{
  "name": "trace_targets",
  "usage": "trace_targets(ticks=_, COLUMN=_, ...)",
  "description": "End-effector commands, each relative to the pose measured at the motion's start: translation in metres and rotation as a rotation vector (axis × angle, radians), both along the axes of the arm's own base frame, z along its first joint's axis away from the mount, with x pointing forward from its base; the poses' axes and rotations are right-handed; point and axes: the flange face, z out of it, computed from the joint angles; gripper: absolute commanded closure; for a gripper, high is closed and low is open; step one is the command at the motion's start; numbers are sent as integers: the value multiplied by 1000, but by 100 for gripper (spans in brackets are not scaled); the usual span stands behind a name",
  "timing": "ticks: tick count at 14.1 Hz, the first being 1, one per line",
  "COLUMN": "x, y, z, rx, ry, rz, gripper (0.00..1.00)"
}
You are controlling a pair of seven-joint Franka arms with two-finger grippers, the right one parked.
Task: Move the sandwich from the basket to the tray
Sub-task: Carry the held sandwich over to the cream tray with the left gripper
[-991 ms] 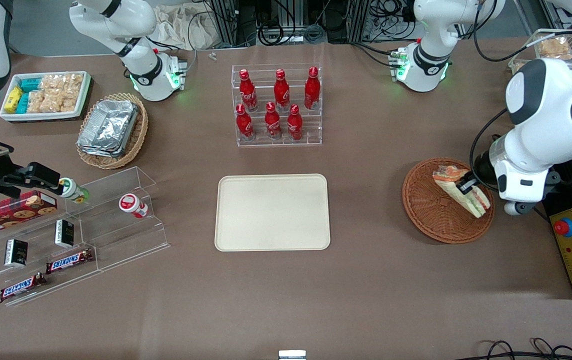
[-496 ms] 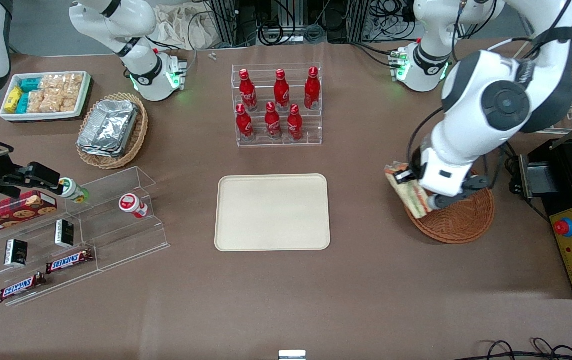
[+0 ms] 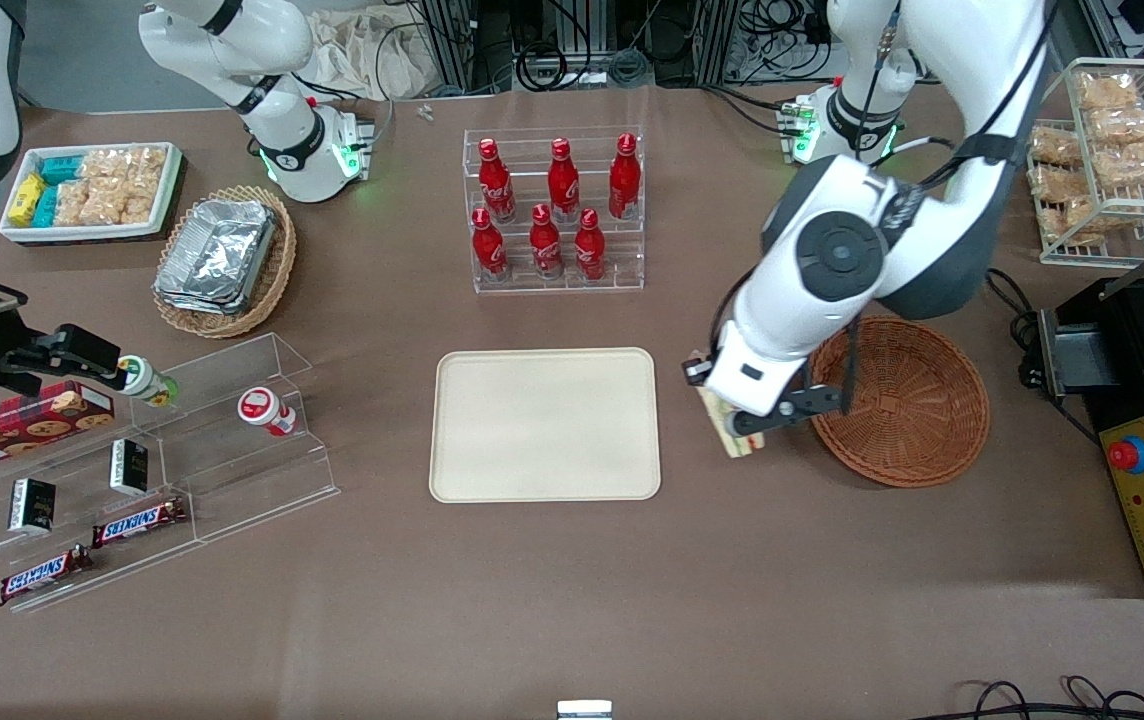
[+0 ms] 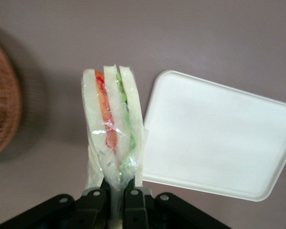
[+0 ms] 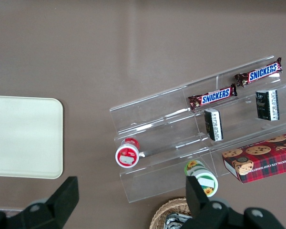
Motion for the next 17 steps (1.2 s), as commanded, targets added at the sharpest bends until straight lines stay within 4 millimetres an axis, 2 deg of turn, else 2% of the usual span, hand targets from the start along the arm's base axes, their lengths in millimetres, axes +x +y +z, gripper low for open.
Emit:
trace_targets(ticks=1, x=7, y=-37, z=-29, rx=-31, ry=-25, rz=-26, gripper=100)
trace_targets(ticks=3, x=-3, y=-67, z=-52, rx=-55, ry=-44, rz=-67, gripper=100)
trace_targets(ticks=4, x=-2, y=-73, z=-62, rx=-60, ry=-69, rz=-79, gripper=100)
trace_targets(ticks=8, x=1, y=-86, z=-116, rx=-75, ry=-75, rz=-94, gripper=100)
trace_targets(ticks=12, x=-11, y=-104, z=-154, rx=-72, ry=-56, rz=-125, gripper=100)
trace_targets(ticks=14, x=-15, y=-107, z=-168, rx=-60, ry=-42, rz=-136, gripper=99)
trace_targets(ticks=17, x=-18, y=-106, z=-181, rx=-50, ry=-22, rz=-138, gripper=73)
